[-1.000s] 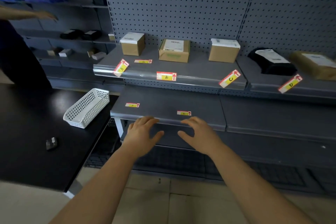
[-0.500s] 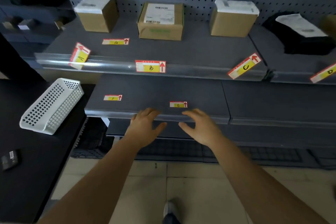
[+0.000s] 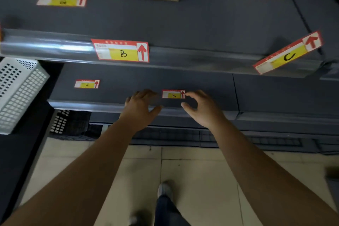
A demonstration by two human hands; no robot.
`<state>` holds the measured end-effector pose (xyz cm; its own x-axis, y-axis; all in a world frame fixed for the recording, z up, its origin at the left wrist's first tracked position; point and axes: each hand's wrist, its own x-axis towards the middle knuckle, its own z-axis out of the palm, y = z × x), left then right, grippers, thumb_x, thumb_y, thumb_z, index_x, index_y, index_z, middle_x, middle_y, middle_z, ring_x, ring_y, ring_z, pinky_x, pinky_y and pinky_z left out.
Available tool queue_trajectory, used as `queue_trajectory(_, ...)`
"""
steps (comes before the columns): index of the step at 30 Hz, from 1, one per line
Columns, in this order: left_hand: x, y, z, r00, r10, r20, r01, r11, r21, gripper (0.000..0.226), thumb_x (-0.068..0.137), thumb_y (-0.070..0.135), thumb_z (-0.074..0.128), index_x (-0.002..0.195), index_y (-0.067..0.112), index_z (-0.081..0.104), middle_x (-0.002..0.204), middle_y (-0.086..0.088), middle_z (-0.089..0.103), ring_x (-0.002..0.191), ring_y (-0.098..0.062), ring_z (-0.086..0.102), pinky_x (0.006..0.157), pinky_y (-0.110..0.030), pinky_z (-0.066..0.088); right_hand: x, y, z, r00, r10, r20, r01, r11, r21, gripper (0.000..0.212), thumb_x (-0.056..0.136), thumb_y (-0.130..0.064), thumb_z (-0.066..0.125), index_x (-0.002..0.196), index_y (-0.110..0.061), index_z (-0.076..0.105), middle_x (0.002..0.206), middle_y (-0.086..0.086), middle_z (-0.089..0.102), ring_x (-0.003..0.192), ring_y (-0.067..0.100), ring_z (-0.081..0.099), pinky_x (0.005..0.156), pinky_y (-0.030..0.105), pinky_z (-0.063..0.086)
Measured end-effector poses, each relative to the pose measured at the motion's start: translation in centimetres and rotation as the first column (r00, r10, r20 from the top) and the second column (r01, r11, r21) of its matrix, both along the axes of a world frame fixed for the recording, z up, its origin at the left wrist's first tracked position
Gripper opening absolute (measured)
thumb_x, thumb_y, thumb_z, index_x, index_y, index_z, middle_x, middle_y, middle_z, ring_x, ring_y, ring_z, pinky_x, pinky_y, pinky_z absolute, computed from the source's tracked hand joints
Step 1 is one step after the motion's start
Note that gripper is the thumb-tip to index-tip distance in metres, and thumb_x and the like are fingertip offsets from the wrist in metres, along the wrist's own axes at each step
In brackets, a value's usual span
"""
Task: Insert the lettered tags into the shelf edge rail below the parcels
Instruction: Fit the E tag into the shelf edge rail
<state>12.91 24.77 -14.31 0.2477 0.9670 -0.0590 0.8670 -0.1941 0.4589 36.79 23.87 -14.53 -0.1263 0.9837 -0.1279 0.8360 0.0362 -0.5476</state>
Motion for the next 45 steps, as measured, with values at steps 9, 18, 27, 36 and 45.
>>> queue_trajectory(9,0.4,2.2,-2.8,1.000,0.003,0.015,-0.003,1.000,0.019,0.049,0.086,0.049,0.055,0.127,0.022,0.054,0.133,-0.001,0.051,0.123,-0.026,0.044,0.099,-0.045,0.032,-0.5,2.9,-3.4,0.995,-0.045,0.084,0.046,0.999,-0.007,0.041,0.090,-0.048,0.054,0.125,-0.028,0.054,0.122,-0.001,0.052,0.109,0.021,0.053,0.088,0.041,0.049)
queue_trajectory(18,0.2,3.0,-3.8,1.000,0.002,0.014,-0.002,0.999,0.052,0.047,0.087,0.044,0.057,0.128,0.021,0.053,0.134,-0.002,0.051,0.124,-0.027,0.042,0.100,-0.045,0.031,-1.5,5.6,-4.2,0.974,-0.029,0.224,0.040,0.998,-0.044,0.048,0.084,-0.041,0.066,0.128,-0.025,0.055,0.121,0.004,0.047,0.113,0.025,0.046,0.095,0.039,0.042)
queue_trajectory(27,0.2,2.1,-4.0,1.000,-0.019,0.025,0.017,0.998,0.068,0.047,0.087,0.047,0.055,0.128,0.024,0.053,0.133,-0.001,0.051,0.125,-0.025,0.042,0.101,-0.045,0.032,-2.0,5.7,-3.5,0.976,-0.031,0.216,0.046,0.997,-0.063,0.034,0.077,-0.031,0.075,0.104,-0.020,0.057,0.120,0.003,0.046,0.113,0.023,0.043,0.090,0.034,0.037)
queue_trajectory(36,0.8,1.4,-2.7,0.999,-0.037,0.015,0.035,0.992,0.122,0.047,0.084,0.045,0.060,0.126,0.026,0.053,0.131,0.000,0.053,0.122,-0.024,0.045,0.098,-0.043,0.033,-1.6,4.2,-1.3,0.982,-0.145,-0.122,0.121,0.975,-0.186,0.011,0.096,-0.014,0.053,0.097,-0.021,0.062,0.098,-0.002,0.064,0.087,0.013,0.058,0.063,0.020,0.041)
queue_trajectory(45,1.8,-1.0,2.9,0.994,-0.109,-0.011,0.108,0.969,0.222,0.051,0.075,0.038,0.072,0.121,0.024,0.058,0.129,-0.001,0.054,0.119,-0.026,0.049,0.097,-0.047,0.037,-0.5,0.2,6.1,0.911,-0.182,-0.369,0.098,0.967,-0.234,0.016,0.093,-0.012,0.058,0.088,-0.025,0.065,0.091,-0.007,0.069,0.084,0.010,0.065,0.071,0.021,0.046)
